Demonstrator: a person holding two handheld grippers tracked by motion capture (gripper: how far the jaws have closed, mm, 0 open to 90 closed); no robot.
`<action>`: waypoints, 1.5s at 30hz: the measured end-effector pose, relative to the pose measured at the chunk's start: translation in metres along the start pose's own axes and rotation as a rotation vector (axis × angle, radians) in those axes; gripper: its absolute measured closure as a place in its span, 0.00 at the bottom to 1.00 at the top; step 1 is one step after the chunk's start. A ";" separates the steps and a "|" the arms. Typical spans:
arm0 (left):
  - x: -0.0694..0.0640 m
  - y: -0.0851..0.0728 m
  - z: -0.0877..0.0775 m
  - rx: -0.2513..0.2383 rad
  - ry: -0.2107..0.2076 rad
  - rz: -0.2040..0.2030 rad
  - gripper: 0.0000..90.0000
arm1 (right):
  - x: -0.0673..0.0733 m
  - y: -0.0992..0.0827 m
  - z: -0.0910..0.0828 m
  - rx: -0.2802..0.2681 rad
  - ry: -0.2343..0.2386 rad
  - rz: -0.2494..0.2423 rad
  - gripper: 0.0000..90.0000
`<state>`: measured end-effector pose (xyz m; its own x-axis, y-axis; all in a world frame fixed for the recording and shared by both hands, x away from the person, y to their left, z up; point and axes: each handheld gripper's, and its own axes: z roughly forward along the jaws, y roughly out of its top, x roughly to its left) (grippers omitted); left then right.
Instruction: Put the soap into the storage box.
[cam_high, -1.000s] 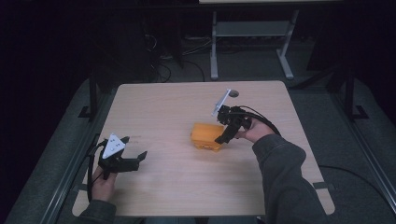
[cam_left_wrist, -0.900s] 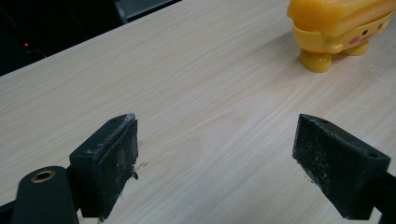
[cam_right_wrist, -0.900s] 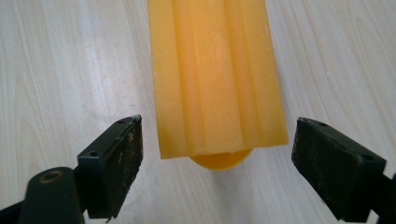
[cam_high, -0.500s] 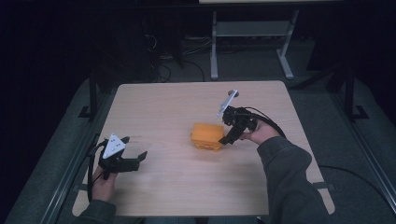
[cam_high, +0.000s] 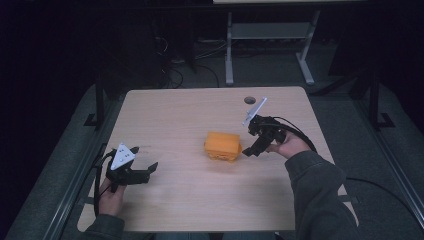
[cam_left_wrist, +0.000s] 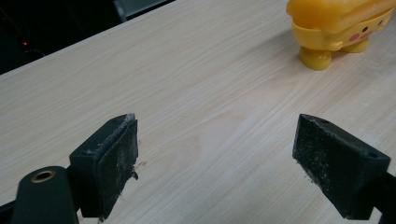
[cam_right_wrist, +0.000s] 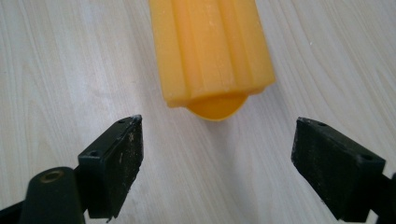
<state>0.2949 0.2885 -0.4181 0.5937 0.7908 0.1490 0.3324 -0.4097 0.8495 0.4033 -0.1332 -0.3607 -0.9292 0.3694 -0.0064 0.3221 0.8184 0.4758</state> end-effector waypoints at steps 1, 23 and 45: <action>0.000 0.000 0.000 0.001 0.000 0.001 0.15 | 0.000 -0.002 0.000 -0.001 -0.003 -0.004 0.18; -0.001 0.000 0.000 0.003 -0.001 0.001 0.15 | 0.005 -0.037 -0.008 -0.016 -0.019 0.056 0.18; -0.001 0.000 0.000 0.007 0.000 0.003 0.15 | 0.014 -0.075 -0.015 -0.042 -0.033 0.117 0.19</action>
<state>0.2946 0.2877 -0.4183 0.5949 0.7895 0.1511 0.3356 -0.4148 0.8458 0.3633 -0.1961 -0.3834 -0.8790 0.4764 0.0223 0.4195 0.7501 0.5113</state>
